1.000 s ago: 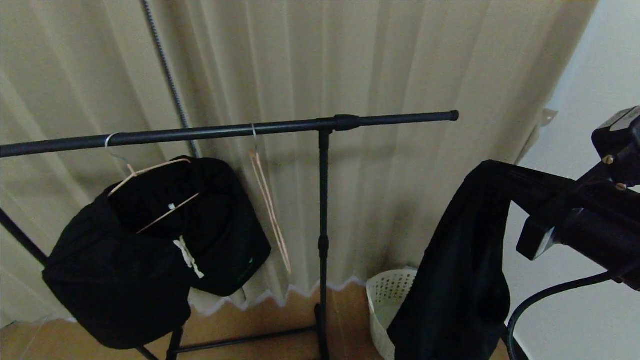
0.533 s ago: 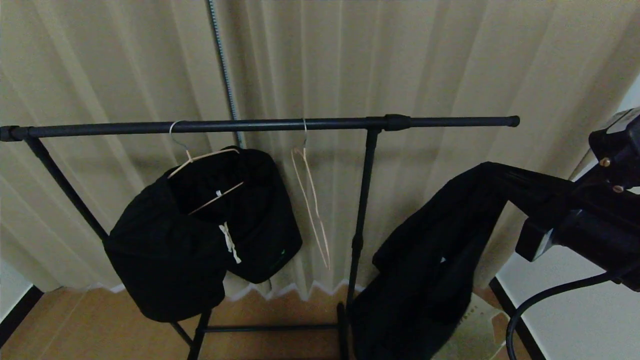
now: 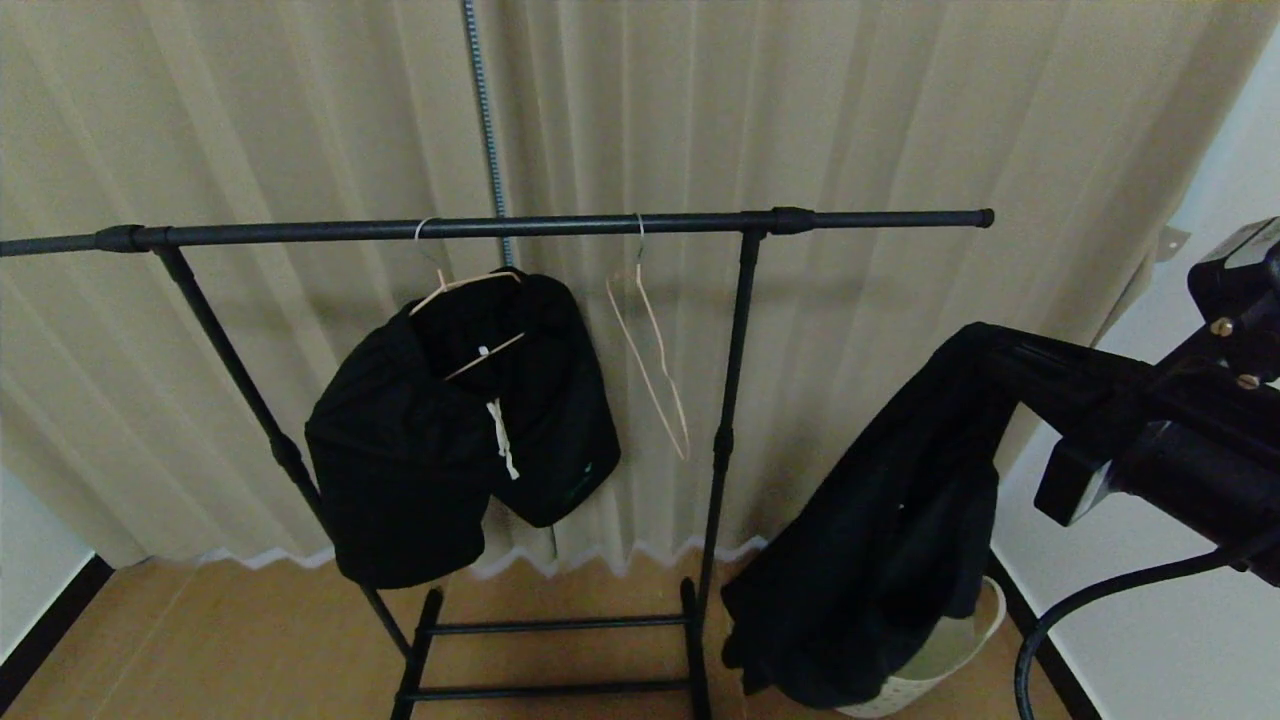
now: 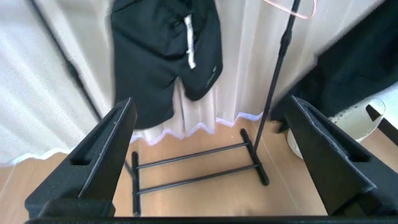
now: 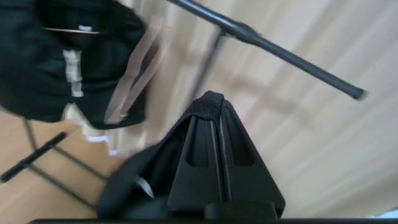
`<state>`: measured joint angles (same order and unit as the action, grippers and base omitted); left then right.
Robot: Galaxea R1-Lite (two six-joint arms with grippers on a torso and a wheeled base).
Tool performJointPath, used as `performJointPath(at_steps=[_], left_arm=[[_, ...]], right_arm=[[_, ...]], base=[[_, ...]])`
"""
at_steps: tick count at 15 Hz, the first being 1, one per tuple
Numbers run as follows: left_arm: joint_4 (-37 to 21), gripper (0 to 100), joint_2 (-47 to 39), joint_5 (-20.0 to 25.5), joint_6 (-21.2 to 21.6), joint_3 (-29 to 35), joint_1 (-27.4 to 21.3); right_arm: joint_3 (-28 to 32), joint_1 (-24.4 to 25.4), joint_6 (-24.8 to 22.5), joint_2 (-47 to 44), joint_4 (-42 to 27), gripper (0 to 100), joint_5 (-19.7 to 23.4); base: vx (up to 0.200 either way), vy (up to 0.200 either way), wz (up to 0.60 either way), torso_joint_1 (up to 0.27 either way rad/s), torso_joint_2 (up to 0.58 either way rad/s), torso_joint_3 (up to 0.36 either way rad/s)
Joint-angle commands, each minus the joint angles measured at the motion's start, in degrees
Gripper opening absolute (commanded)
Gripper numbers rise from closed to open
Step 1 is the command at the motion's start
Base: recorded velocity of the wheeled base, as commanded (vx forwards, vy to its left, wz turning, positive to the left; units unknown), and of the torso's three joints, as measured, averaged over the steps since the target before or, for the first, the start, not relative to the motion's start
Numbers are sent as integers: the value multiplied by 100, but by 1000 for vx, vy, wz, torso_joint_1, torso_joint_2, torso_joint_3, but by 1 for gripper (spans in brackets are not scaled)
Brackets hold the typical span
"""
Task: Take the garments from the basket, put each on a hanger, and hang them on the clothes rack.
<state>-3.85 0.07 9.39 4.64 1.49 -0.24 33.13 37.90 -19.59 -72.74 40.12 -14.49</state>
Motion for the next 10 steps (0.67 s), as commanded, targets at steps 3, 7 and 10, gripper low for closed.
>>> performJointPath(at_steps=[3,7,10], left_arm=[[-1,100,-7,11,10,1,-2],[16,100,-1528,160,731,352,-37],[324,100,-3523,309,151,1205,-178]], right_arm=[[-88,-46,-115,-38,5,0,8],[26,42,-256,-284,-4,0,-291],[360,42,69,-645,-13,0,-695]], base=[[0,0,0,0,0,0],[0,0,0,0,0,0],[0,0,0,0,0,0]])
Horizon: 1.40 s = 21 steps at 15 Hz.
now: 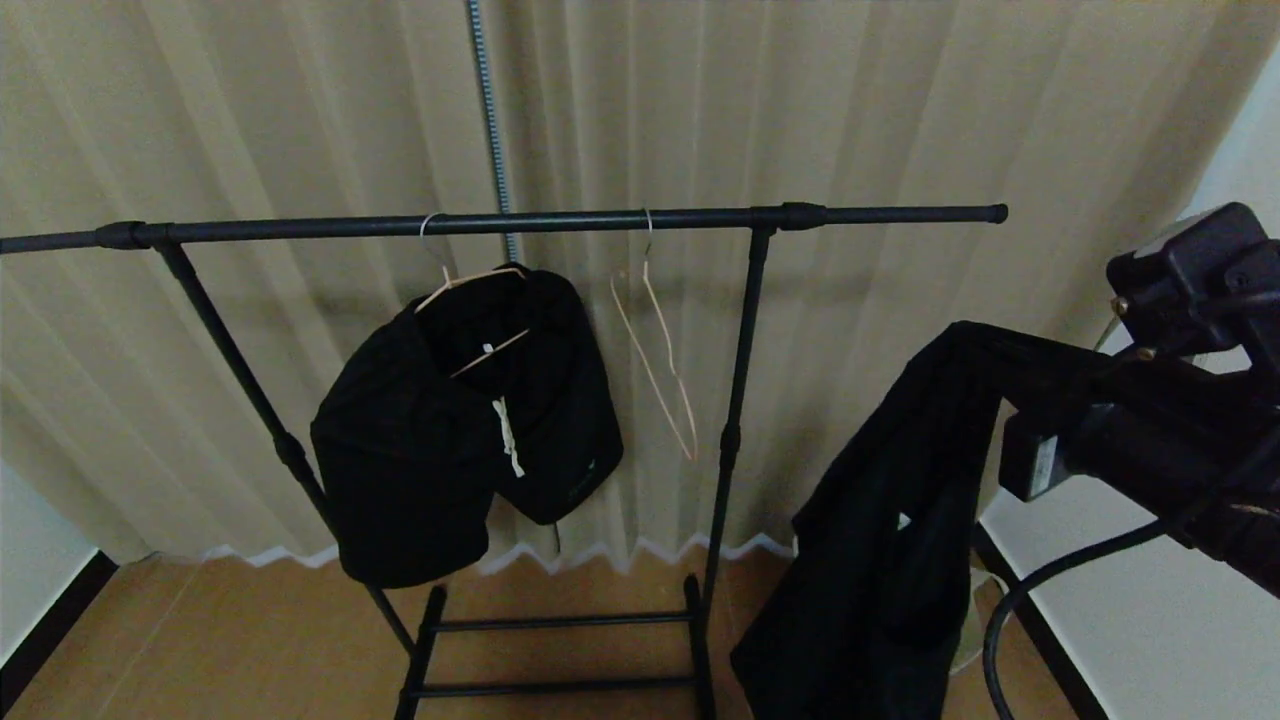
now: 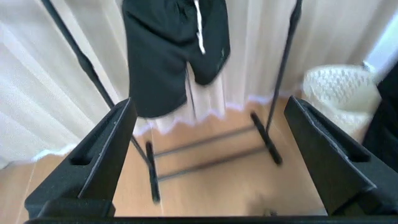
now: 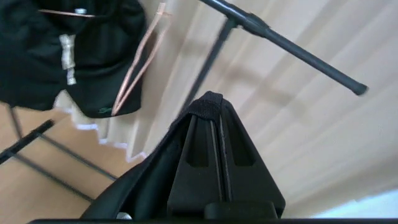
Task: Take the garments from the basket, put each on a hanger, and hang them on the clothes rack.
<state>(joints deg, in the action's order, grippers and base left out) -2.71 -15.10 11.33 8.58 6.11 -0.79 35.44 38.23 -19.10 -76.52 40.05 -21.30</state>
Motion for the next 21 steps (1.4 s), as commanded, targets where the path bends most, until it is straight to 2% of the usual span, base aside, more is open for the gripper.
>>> performJointPath(at_steps=[1,2,3,4,5,6,8,10,12,15,17,21], left_arm=[[605,100,-2972,98,-762,1050,-738],[666,100,-3297,63,-981,1173,-1037],[693,100,-4299,-385,-1737,1674,-1933],[763,100,-4879,-790,-2177,1947,-2417],[1070,100,-5530,-1185,-2616,2254,-2953],[1404,100,-6110,-1238,-2721,2492,-3243],[1651,100,-7033,-1238,-2739,3037,-3436],[1651,100,-7577,-1203,-2765,3555,-3542],[1642,100,-8175,-1203,-2783,4197,-3867],[1642,100,-9010,-1212,-3222,5137,-4307],[1642,100,-9423,-1212,-3258,5533,-4482],[1633,100,-9854,-1203,-3275,6130,-4667]], right_arm=[[315,9,205,-478,-32,0,-287],[376,9,232,-548,-23,0,-410],[508,18,319,-733,3,0,-656],[569,9,346,-803,3,0,-718],[622,18,363,-873,-23,0,-832],[640,71,363,-952,3,0,-955],[745,150,381,-1058,21,0,-1034],[816,150,399,-1181,38,0,-1034],[833,158,434,-1234,38,0,-1070],[833,290,434,-1234,47,0,-1166],[824,387,434,-1242,65,0,-1307],[798,528,434,-1234,65,0,-1324]], base=[[0,0,0,0,0,0],[0,0,0,0,0,0],[0,0,0,0,0,0],[0,0,0,0,0,0],[0,0,0,0,0,0],[0,0,0,0,0,0],[0,0,0,0,0,0],[0,0,0,0,0,0],[0,0,0,0,0,0],[0,0,0,0,0,0],[0,0,0,0,0,0],[0,0,0,0,0,0]])
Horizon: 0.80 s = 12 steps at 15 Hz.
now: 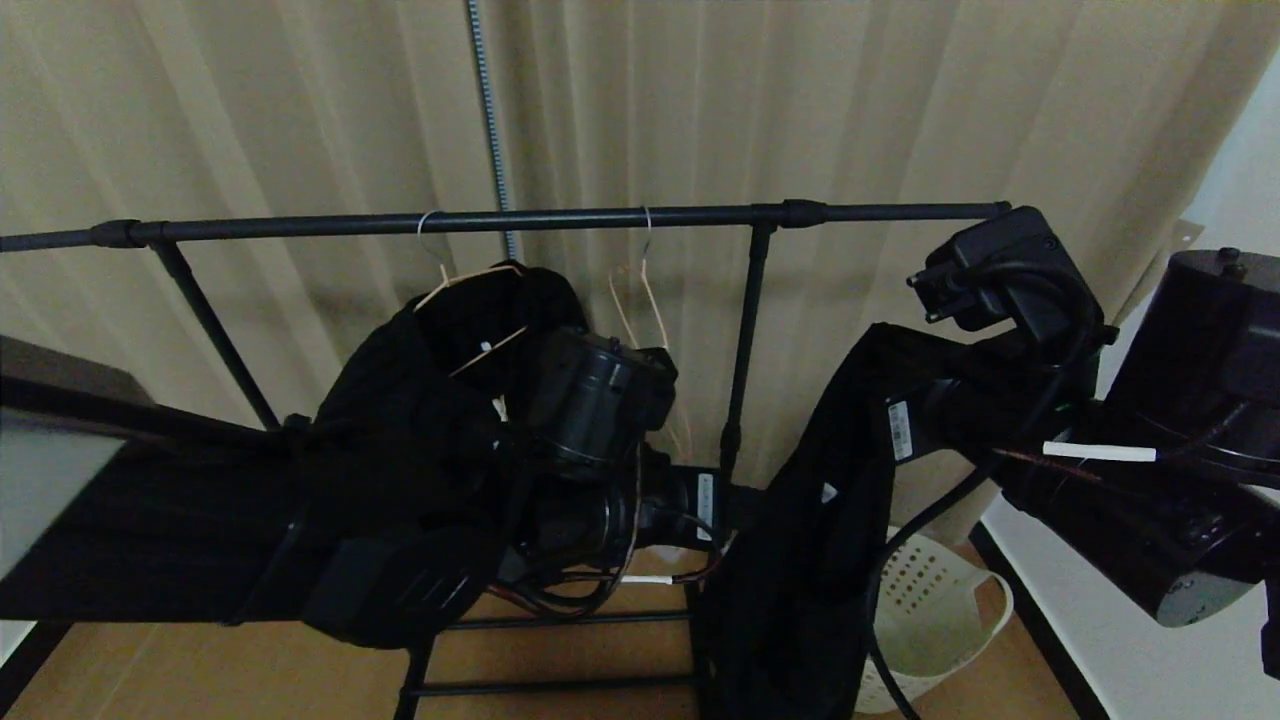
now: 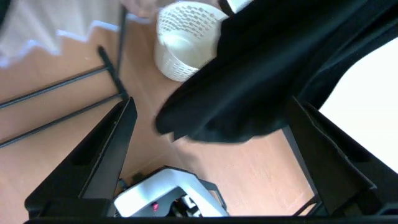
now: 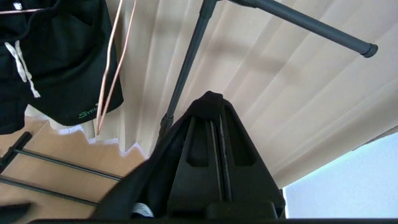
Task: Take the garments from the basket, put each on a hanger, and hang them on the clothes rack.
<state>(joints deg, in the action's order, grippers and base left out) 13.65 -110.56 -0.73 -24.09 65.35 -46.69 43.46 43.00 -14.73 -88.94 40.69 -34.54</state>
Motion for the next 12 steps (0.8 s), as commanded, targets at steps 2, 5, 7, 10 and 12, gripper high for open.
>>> performJointPath(at_steps=[2,5,7,10,12], left_arm=[[-3,100,-520,3,-8,355,-156],[-12,100,-862,-6,-78,584,-218],[-12,100,-933,-6,-149,680,-227],[-29,100,-1003,-41,-193,689,-218],[-38,100,-1038,-59,-193,610,-200]], right_arm=[[-13,148,-4,0,0,0,-18],[-22,253,5,9,9,0,-71],[-22,253,5,9,0,0,-71],[-22,253,14,35,9,0,-71],[-22,253,14,88,9,0,-80]], base=[[0,0,0,0,0,0],[0,0,0,0,0,0],[0,0,0,0,0,0],[0,0,0,0,0,0],[0,0,0,0,0,0]])
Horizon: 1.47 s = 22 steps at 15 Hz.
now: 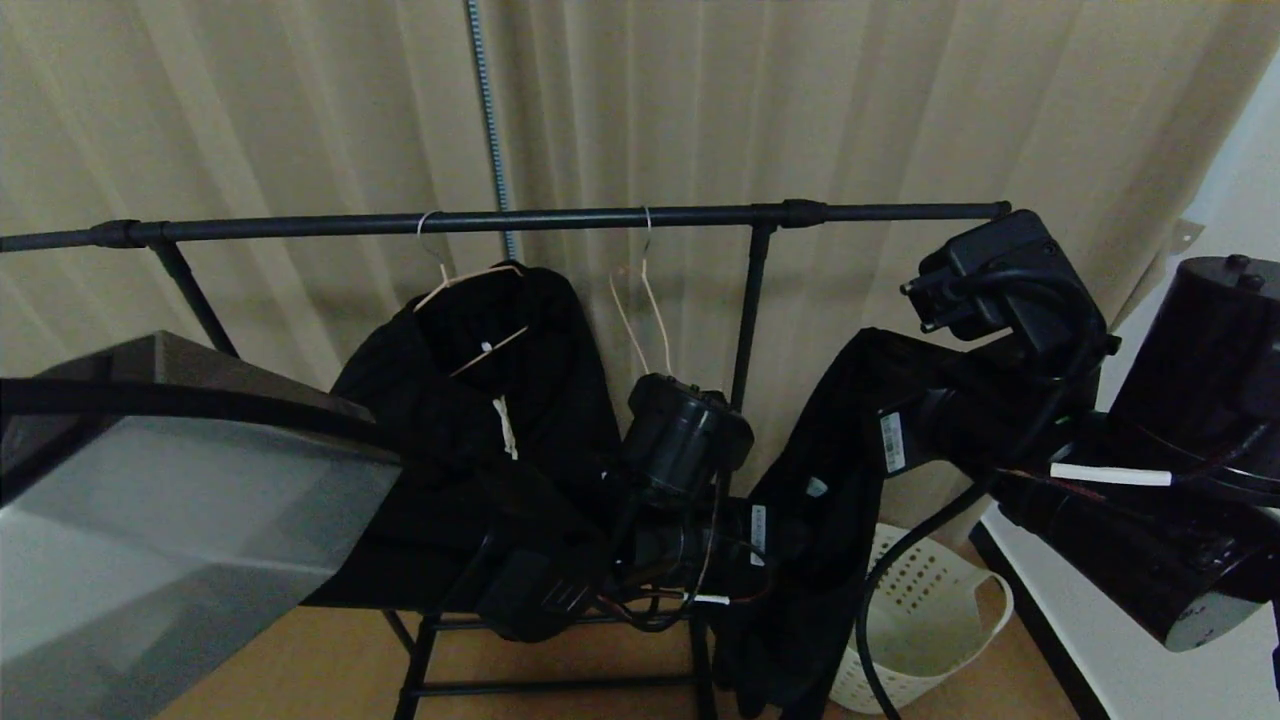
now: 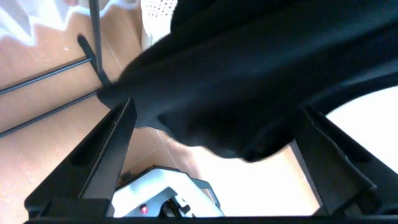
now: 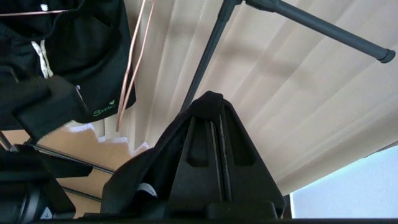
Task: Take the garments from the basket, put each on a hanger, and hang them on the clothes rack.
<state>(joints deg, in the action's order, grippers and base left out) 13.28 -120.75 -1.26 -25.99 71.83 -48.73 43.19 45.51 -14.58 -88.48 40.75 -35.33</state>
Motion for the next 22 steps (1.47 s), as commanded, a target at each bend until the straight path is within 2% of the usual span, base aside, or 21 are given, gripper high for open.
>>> performJointPath(at_steps=[1,6,10,11,14,16,18,19,20,22], left_arm=[[0,100,-19,-6,-3,-151,12],[8,100,148,-15,-3,-696,12],[8,100,658,-15,-3,-1285,3],[8,0,886,-15,6,-1540,3],[0,0,1414,-24,6,-1980,47],[0,0,1888,-217,24,-2243,232],[-44,0,2266,-252,59,-2252,584],[-53,0,2275,-252,68,-2243,601],[-211,0,2460,-252,270,-2103,882],[-229,0,2477,-244,481,-1865,1067]], right_arm=[[5,2,-10,103,3,0,0],[31,-16,-10,191,-6,0,0],[93,-191,-10,191,3,0,0],[146,-385,-10,191,3,0,0],[198,-754,-19,182,3,0,8],[207,-947,-19,156,-6,0,17],[146,-982,-45,156,-76,0,26],[146,-974,-45,156,-76,0,26],[-4,-974,-142,147,-85,0,44],[-197,-974,-282,147,-76,0,52]], base=[[0,0,0,0,0,0],[0,0,0,0,0,0],[0,0,0,0,0,0],[0,0,0,0,0,0],[0,0,0,0,0,0],[0,0,0,0,0,0],[0,0,0,0,0,0],[0,0,0,0,0,0],[0,0,0,0,0,0],[0,0,0,0,0,0]])
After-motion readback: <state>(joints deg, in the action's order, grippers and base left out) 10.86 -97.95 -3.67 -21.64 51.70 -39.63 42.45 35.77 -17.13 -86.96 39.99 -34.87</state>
